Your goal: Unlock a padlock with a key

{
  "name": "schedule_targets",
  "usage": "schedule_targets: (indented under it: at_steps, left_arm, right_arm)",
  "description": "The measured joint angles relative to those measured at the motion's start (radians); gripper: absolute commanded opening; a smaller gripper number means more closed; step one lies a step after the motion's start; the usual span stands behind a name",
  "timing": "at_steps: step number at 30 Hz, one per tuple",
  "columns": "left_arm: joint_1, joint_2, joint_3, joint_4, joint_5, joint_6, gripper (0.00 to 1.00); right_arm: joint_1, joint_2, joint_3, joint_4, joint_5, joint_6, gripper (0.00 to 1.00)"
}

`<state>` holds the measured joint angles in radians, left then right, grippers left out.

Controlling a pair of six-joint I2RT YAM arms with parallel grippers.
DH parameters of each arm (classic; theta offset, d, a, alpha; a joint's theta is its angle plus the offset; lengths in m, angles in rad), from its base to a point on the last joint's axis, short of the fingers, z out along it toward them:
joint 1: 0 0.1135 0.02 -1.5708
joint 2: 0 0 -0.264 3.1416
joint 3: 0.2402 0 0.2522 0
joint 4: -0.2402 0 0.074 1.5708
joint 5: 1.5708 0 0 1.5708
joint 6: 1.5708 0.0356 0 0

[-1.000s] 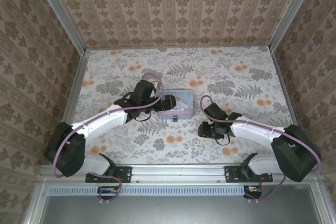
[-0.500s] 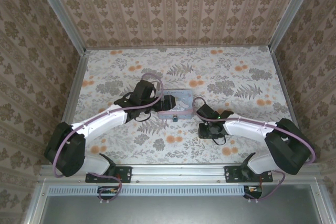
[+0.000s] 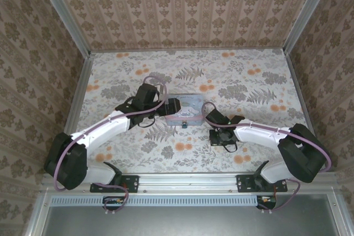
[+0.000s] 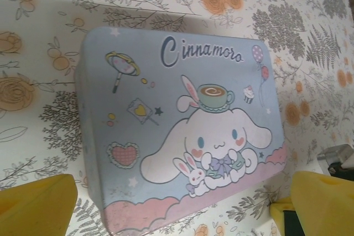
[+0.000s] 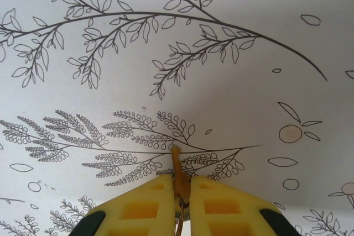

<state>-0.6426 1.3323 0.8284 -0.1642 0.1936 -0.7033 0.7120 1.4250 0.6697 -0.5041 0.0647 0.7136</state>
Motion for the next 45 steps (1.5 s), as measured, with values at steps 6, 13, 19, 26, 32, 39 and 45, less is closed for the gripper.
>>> schedule_targets:
  at_steps: [6, 13, 19, 26, 32, 39, 45]
  left_arm:
    - [0.02, -0.006, -0.003, -0.016, 0.003, 0.0, 1.0]
    - [0.036, -0.017, -0.003, -0.02, 0.014, 0.0, 1.0]
    - [0.036, -0.017, -0.003, -0.022, 0.023, 0.0, 1.0]
    - [0.036, -0.017, -0.003, -0.022, 0.037, 0.0, 1.0]
    - [0.036, -0.017, -0.003, -0.003, 0.075, 0.0, 1.0]
    - [0.036, 0.006, -0.002, 0.076, 0.174, -0.039, 0.99]
    - [0.036, 0.057, 0.005, 0.197, 0.288, -0.114, 0.92]
  right_arm:
    - [0.0, -0.021, -0.009, 0.011, -0.008, 0.001, 0.0]
    - [0.004, -0.098, -0.057, 0.098, -0.059, 0.027, 0.0]
    - [0.004, -0.16, -0.076, 0.116, -0.099, 0.05, 0.0]
    - [-0.012, -0.201, -0.077, 0.149, -0.136, 0.057, 0.0]
    - [-0.058, -0.267, -0.09, 0.234, -0.238, 0.069, 0.0]
    - [-0.164, -0.304, -0.091, 0.407, -0.388, 0.104, 0.0]
    - [-0.214, -0.292, -0.091, 0.556, -0.471, 0.156, 0.0]
